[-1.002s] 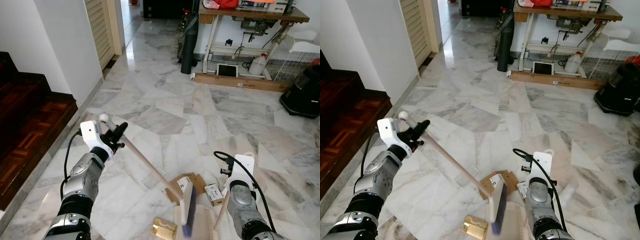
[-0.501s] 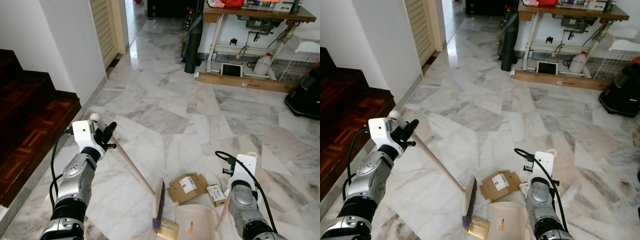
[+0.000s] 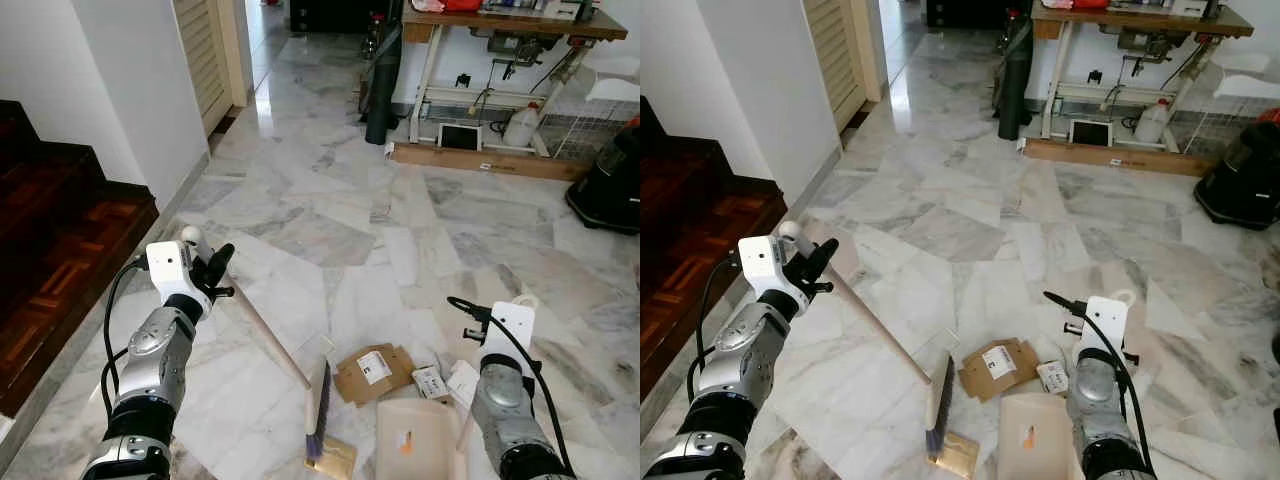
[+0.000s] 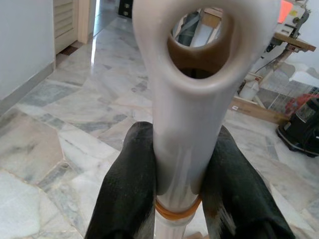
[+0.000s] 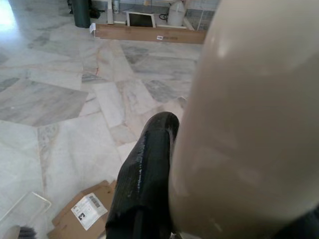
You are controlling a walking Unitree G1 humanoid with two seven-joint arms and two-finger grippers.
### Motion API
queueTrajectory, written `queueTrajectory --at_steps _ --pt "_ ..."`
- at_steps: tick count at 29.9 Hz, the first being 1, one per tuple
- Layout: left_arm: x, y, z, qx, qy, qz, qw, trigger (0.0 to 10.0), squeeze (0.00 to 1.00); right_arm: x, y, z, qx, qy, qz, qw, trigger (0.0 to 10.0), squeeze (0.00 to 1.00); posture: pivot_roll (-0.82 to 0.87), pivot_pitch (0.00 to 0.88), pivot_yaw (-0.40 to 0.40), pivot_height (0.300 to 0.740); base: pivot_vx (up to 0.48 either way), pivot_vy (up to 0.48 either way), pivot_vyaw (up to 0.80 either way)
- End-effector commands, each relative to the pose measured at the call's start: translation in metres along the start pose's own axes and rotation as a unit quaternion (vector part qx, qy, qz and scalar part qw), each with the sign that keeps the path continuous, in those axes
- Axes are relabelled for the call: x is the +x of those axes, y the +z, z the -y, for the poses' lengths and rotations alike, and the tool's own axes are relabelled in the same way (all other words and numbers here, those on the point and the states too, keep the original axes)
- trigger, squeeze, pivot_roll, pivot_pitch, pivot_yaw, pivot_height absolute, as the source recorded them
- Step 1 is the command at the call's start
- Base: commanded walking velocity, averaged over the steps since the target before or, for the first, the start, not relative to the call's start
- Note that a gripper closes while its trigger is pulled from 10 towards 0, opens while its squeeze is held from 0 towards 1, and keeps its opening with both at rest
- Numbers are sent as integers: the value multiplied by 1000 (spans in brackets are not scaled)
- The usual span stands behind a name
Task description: Sweep floor
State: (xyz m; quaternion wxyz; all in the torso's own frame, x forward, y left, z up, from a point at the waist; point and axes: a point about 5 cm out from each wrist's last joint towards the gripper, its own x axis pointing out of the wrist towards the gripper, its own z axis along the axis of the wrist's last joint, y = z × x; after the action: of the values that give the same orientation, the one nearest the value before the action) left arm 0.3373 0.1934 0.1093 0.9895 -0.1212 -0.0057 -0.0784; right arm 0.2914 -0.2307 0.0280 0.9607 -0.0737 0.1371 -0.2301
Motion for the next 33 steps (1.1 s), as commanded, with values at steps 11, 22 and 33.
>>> queueTrajectory --at_steps 11,22,33 --pt "0 5 -7 17 3 5 1000 10000 0 -5 -19 -8 -20 20 -62 998 10000 0 -35 0 -9 740 0 0 0" --pt "-5 1 -14 33 10 -4 999 10000 0 -9 -31 -10 -13 34 -102 994 10000 0 -30 0 -14 740 0 0 0" --pt "-12 -8 -20 76 17 -26 997 10000 0 -19 -47 -23 -19 98 -151 983 10000 0 -30 0 -16 740 0 0 0"
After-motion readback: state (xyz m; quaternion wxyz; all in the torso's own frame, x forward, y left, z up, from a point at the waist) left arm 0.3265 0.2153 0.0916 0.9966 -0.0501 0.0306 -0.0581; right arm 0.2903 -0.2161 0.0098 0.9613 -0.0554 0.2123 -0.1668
